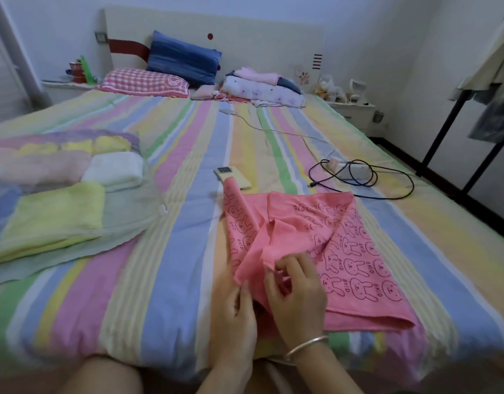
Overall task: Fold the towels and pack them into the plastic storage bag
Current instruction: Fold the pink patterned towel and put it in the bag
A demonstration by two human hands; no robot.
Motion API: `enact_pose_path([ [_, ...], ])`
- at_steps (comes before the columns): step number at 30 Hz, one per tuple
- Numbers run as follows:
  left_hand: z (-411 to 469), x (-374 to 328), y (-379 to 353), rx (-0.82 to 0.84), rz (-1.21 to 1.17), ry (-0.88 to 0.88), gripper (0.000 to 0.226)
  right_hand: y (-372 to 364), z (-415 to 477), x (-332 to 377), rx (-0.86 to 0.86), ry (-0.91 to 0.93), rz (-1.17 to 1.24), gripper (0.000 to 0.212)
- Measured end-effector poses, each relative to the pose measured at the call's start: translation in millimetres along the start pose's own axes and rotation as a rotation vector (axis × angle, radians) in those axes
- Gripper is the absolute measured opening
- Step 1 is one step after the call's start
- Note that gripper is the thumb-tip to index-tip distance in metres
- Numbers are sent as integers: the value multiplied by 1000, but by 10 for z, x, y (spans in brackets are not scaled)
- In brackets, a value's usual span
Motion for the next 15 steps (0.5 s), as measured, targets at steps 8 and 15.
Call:
enact_pose_path([
  [8,-21,41,5,23,-30,70,29,-37,-152,124,10,211,-162,13],
  [15,-69,5,-24,51,-33,96,34,-13,-118,139,2,240,-203,12],
])
Point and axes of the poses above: each hand's wrist, its own z-axis towards the middle knuckle, its own y-axis out of the back of the hand, x = y × z, the point moved 6 cm from there along z, towards the middle knuckle
